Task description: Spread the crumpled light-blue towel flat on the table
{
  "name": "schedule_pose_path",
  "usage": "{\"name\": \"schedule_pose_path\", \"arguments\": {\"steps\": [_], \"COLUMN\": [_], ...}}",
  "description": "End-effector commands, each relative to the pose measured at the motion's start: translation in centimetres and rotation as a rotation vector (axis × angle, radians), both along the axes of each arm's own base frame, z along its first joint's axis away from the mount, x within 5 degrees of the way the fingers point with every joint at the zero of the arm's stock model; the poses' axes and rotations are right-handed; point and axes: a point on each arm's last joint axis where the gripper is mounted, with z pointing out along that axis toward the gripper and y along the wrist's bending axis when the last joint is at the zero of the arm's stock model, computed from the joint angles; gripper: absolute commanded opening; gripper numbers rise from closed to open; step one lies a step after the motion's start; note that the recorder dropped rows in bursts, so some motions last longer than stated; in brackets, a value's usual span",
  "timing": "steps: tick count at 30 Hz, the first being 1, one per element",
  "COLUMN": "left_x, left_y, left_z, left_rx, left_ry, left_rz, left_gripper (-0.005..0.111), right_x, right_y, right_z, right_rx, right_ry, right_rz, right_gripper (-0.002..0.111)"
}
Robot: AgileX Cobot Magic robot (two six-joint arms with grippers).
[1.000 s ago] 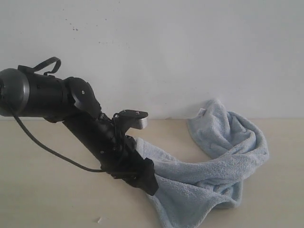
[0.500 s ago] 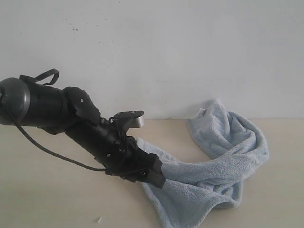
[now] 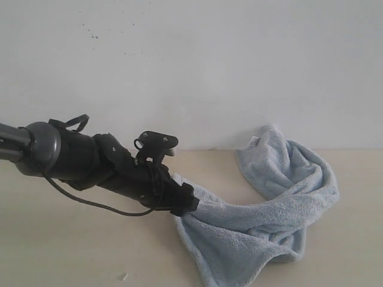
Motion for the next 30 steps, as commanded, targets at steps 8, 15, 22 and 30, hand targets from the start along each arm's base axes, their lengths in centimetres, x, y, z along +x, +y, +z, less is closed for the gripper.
{"name": "schedule_pose_path", "arguments": {"steps": [8, 15, 22, 30], "left_x": [1.3, 1.2, 0.6, -0.3], "left_y": [0.3, 0.1, -0.1, 0.1], "left_z": [-2.5, -3.0, -3.1, 1.8], "left_rx": [0.048, 0.050, 0.049, -0.037], "left_ry": [-0.043, -0.018, 0.042, 0.077], "left_rz": [0.028, 0.017, -0.036, -0.061], "left_gripper": [0.072, 0.035, 0.004, 0.004], "right_x": [0.0, 0.0, 0.0, 0.0], "right_y": [0.0, 0.0, 0.0, 0.0], "right_z": [0.1, 0.1, 0.1, 0.1], "right_rx": [-0.002, -0.002, -0.002, -0.002], "right_ry": [-0.007, -0.007, -0.007, -0.007], "right_rz": [0.001, 0.001, 0.001, 0.001], "right_gripper": [0.000, 0.000, 0.000, 0.000]}}
